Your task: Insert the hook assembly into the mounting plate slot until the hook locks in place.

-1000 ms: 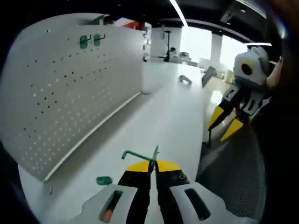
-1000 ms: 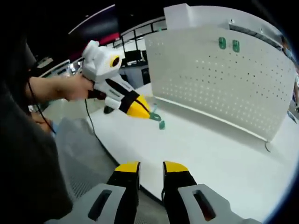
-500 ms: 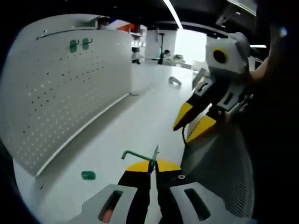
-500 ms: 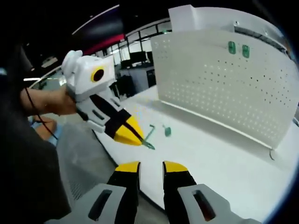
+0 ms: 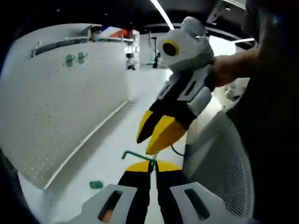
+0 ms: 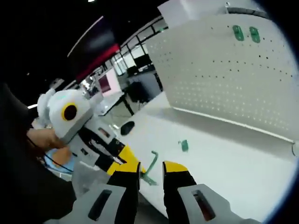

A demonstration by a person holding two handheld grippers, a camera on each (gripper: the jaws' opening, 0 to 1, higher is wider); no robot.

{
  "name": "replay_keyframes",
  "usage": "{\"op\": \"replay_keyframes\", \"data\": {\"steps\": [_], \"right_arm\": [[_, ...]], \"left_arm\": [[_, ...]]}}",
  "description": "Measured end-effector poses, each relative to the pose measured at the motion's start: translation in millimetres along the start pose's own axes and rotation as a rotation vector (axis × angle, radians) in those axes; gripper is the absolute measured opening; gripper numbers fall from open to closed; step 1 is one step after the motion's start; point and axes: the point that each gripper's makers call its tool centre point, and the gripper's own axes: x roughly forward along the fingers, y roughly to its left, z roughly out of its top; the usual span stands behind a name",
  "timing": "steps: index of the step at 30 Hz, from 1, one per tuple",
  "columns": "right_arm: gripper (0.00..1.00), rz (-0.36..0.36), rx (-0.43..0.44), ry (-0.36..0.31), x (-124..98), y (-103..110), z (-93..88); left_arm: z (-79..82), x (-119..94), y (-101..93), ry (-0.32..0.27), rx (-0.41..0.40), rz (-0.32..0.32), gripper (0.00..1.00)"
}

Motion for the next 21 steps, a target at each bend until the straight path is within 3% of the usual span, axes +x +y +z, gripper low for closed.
{"op": "replay_keyframes", "data": {"steps": [3,10,13,16,21], "right_arm": [[0.17,0.034,0.022,0.013,3,1,3.7],[0.09,0.148,0.208,0.055,3,9,7.1],[0.04,0.218,0.303,0.075,2,19,8.1],[0.03,0.225,0.319,0.087,1,18,5.9],[0.0,0.243,0.365,0.049,3,20,11.1]], "left_arm": [[8.8,-3,-2.8,-0.04,0.012,-0.025,0.03],[21.3,-12,-6.0,-0.108,0.015,-0.069,0.03],[22.9,-13,-7.7,-0.12,0.017,-0.094,0.03],[22.7,-14,-8.5,-0.121,0.012,-0.113,0.03],[20.7,-12,-6.3,-0.105,-0.003,-0.109,0.04]]}}
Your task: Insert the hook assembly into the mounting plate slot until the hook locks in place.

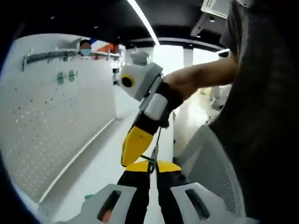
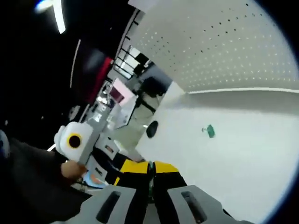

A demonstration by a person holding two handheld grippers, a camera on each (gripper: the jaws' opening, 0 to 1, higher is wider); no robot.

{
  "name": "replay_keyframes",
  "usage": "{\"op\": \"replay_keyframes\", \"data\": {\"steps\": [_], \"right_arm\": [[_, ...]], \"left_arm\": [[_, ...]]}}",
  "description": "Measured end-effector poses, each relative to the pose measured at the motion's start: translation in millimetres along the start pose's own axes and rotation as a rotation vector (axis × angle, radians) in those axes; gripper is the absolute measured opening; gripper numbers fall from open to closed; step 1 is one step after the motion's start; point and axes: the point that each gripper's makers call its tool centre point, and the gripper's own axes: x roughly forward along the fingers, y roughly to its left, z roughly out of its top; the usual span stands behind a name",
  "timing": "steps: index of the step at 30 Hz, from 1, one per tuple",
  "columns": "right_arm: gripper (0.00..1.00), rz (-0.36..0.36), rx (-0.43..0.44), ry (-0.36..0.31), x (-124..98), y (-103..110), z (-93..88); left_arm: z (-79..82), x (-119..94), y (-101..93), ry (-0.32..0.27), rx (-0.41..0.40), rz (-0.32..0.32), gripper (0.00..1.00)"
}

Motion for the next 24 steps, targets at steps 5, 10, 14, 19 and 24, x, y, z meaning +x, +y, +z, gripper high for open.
{"op": "replay_keyframes", "data": {"steps": [5,10,14,19,24], "right_arm": [[0.0,-0.081,-0.102,-0.031,1,-12,5.6],[0.0,-0.204,-0.2,-0.076,-7,-26,16.6],[0.0,-0.268,-0.198,-0.16,-15,-35,30.8],[0.0,-0.32,-0.254,-0.201,-20,-37,39.4],[0.0,-0.34,-0.281,-0.244,-23,-35,46.6]], "left_arm": [[-12.3,5,13.7,0.056,-0.177,0.056,0.08],[-17.1,7,30.8,0.069,-0.307,0.149,0.36],[-21.1,10,36.1,0.083,-0.342,0.183,0.53],[-22.1,13,36.3,0.076,-0.391,0.202,0.71],[-19.0,13,36.9,0.044,-0.414,0.207,0.76]]}}
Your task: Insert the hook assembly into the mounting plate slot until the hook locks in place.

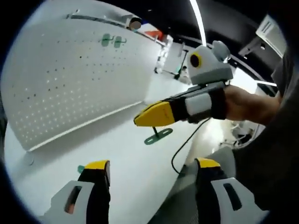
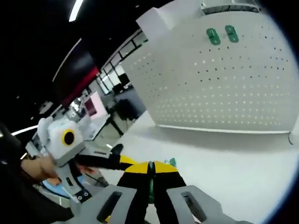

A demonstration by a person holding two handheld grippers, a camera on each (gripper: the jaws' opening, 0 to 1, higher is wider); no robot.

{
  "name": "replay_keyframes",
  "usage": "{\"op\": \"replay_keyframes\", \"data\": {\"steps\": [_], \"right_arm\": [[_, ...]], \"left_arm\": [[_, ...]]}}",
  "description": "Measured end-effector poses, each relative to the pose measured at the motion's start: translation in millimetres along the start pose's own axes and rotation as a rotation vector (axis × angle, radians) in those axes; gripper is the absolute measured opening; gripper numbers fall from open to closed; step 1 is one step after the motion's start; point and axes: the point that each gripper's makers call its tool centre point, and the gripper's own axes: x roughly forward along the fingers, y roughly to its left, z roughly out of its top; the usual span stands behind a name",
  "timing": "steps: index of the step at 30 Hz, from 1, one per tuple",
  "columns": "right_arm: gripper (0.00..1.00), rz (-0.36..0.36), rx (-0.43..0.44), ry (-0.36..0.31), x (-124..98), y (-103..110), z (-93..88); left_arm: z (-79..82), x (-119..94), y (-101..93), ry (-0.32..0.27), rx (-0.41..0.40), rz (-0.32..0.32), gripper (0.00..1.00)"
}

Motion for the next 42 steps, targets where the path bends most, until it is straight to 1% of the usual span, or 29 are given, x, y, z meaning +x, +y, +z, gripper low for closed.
{"op": "replay_keyframes", "data": {"steps": [3,5,6,9,10,12,14,15,18,21,23,26,29,31,33,35,38,42], "right_arm": [[0.0,-0.008,0.002,-0.03,-1,1,5.6],[0.0,-0.005,0.015,-0.057,0,3,9.6],[0.0,-0.012,0.022,-0.072,0,3,11.5],[0.0,-0.039,0.011,-0.114,2,3,15.0],[0.0,-0.042,0.016,-0.119,2,4,14.6],[0.0,-0.044,0.041,-0.153,4,7,17.3],[0.0,-0.041,0.032,-0.163,7,11,16.3],[0.0,-0.041,0.034,-0.166,9,12,15.6],[0.0,-0.036,0.053,-0.178,11,15,15.7],[0.0,-0.04,0.053,-0.189,11,18,17.2],[0.0,-0.047,0.045,-0.201,10,19,19.3],[0.0,-0.062,0.031,-0.221,10,19,22.0],[0.0,-0.079,0.036,-0.249,9,17,27.2],[0.0,-0.08,0.042,-0.256,8,18,28.4],[0.0,-0.072,0.065,-0.245,10,19,27.0],[0.0,-0.071,0.062,-0.252,10,21,27.5],[0.0,-0.074,0.049,-0.252,10,23,26.6],[0.0,-0.079,0.037,-0.272,9,24,29.4]], "left_arm": [[4.0,-2,1.8,-0.019,-0.008,0.023,0.8],[4.2,-2,4.5,-0.022,-0.025,0.042,0.79],[2.1,-2,8.2,-0.014,-0.052,0.066,0.78],[5.6,-2,15.7,-0.043,-0.086,0.122,0.77],[8.9,-2,15.2,-0.056,-0.088,0.13,0.77],[13.3,-2,14.3,-0.07,-0.088,0.146,0.77],[18.3,-2,14.2,-0.084,-0.073,0.167,0.76],[22.2,-3,15.9,-0.101,-0.059,0.185,0.74],[24.6,-2,17.4,-0.113,-0.081,0.196,0.73],[27.1,-2,19.0,-0.119,-0.083,0.21,0.7],[25.9,-2,22.7,-0.112,-0.094,0.226,0.67],[29.3,-2,24.2,-0.125,-0.116,0.234,0.66],[33.0,-4,24.1,-0.128,-0.096,0.249,0.62],[35.6,-4,25.3,-0.134,-0.082,0.261,0.6],[37.9,-5,25.6,-0.134,-0.044,0.271,0.56],[39.2,-5,25.8,-0.128,-0.009,0.283,0.53],[42.4,-7,24.7,-0.135,-0.002,0.287,0.49],[44.9,-7,23.7,-0.146,-0.019,0.281,0.46]]}}
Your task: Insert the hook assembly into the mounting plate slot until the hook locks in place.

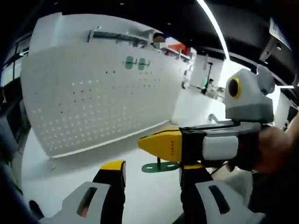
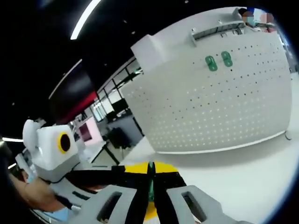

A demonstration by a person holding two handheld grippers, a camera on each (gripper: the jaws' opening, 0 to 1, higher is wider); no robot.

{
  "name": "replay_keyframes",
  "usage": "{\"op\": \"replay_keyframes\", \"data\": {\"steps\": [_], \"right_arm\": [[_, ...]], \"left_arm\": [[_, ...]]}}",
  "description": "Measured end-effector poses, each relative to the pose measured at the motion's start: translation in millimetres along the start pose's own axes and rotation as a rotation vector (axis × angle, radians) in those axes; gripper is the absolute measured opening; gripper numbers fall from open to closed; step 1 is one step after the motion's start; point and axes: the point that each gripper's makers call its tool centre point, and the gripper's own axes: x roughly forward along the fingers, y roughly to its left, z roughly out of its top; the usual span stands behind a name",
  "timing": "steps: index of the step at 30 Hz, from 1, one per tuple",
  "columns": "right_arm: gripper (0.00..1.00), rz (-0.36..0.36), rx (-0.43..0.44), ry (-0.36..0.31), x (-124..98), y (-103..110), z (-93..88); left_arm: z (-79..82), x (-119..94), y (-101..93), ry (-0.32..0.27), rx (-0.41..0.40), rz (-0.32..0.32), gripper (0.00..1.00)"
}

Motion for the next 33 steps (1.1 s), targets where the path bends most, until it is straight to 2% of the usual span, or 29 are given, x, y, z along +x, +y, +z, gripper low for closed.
{"op": "replay_keyframes", "data": {"steps": [7,12,20,25,29,33], "right_arm": [[0.0,0.013,-0.032,-0.008,2,5,-0.4],[0.0,0.012,-0.056,-0.02,1,7,0.0],[0.0,0.025,-0.084,-0.004,3,9,-3.2],[0.0,0.044,-0.1,0.031,6,10,-5.5],[0.01,0.053,-0.077,0.057,7,10,-9.1],[0.01,0.063,-0.109,0.085,6,10,-14.0]], "left_arm": [[2.7,-1,-6.4,-0.013,-0.029,-0.03,0.33],[2.4,-1,-5.4,-0.013,-0.044,-0.027,0.33],[-0.8,-1,-3.1,-0.004,-0.034,-0.031,0.32],[-2.9,-2,-0.6,0.002,0.005,-0.031,0.31],[-5.0,-1,0.5,0.008,0.035,-0.029,0.31],[-10.1,-1,0.1,0.021,0.03,-0.039,0.3]]}}
